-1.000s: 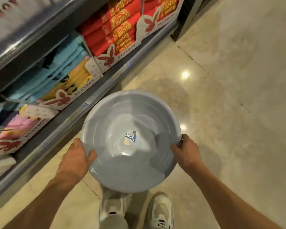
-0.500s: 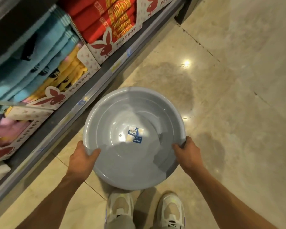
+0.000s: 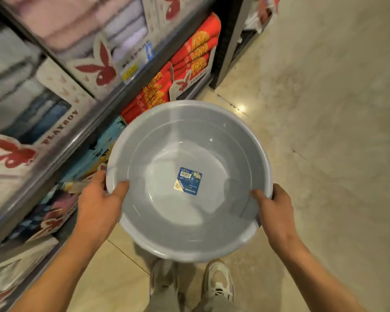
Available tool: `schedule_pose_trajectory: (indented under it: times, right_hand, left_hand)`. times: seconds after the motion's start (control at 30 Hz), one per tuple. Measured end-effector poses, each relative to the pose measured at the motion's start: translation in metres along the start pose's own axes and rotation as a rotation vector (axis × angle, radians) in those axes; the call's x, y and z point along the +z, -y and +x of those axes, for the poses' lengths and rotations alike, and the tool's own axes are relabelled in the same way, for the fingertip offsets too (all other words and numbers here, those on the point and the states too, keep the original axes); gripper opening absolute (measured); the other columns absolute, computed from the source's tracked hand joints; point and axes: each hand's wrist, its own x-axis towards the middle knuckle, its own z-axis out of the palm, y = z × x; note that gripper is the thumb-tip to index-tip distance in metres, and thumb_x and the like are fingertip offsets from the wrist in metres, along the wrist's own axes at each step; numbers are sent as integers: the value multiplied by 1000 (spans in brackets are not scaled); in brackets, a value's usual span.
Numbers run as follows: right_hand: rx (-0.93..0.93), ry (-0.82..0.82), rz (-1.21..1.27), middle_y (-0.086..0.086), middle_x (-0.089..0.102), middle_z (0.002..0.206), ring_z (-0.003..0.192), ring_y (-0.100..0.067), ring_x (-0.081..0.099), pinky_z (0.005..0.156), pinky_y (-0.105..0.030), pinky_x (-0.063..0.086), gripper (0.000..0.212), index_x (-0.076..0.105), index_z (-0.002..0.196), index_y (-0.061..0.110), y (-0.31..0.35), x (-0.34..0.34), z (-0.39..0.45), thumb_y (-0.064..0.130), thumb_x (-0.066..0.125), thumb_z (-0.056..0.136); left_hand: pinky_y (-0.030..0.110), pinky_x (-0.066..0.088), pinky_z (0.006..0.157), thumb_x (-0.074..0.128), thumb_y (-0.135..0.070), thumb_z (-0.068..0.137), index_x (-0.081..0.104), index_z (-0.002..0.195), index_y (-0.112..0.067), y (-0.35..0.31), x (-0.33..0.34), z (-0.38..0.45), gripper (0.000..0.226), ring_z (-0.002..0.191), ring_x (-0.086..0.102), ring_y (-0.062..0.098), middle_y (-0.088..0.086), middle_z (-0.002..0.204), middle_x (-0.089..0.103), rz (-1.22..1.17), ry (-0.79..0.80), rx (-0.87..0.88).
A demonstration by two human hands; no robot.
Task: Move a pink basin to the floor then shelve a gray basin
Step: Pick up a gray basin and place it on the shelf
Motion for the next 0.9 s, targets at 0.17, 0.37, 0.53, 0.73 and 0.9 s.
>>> schedule_pose_trajectory:
  times: [0.17, 0.37, 0.53, 0.73, 0.9]
  right_hand:
    - [-37, -63, 175, -6, 65, 74, 60, -24, 57, 49, -34, 43, 20, 63, 80, 17, 106, -100, -65, 31, 59, 68]
    - [-111, -131, 289, 6, 65, 64, 54, -18, 58, 41, -25, 40, 17, 68, 82, 19, 201, -228, -165, 30, 63, 69]
    - [-139, -195, 383, 2, 75, 80, 70, -26, 71, 53, -37, 54, 20, 73, 88, 30, 249, -314, -252, 26, 63, 71]
    - [-190, -282, 488, 5, 74, 85, 69, -21, 70, 44, -25, 48, 33, 71, 106, 31, 256, -392, -346, 21, 63, 75]
    - [-163, -359, 615, 2, 73, 79, 62, -19, 67, 43, -24, 49, 26, 74, 96, 25, 232, -445, -400, 17, 64, 73]
  left_hand:
    - [30, 54, 57, 66, -31, 93, 63, 99, -42, -127, -65, -70, 13, 76, 71, 11, -12, 89, 72, -77, 17, 96]
    - [23, 52, 49, 67, -30, 93, 68, 107, -35, -257, -141, -167, 16, 62, 72, 10, -13, 85, 77, -181, 45, 214]
    - [16, 52, 56, 72, -19, 88, 70, 115, -15, -342, -185, -243, 28, 72, 71, 10, -5, 87, 77, -197, 93, 369]
    - [40, 63, 69, 68, -27, 91, 72, 111, -35, -400, -222, -334, 22, 84, 77, 20, 0, 101, 77, -290, 248, 456]
    - [53, 63, 72, 66, -11, 95, 73, 105, -38, -437, -217, -402, 30, 80, 78, 29, 3, 95, 80, -356, 339, 525]
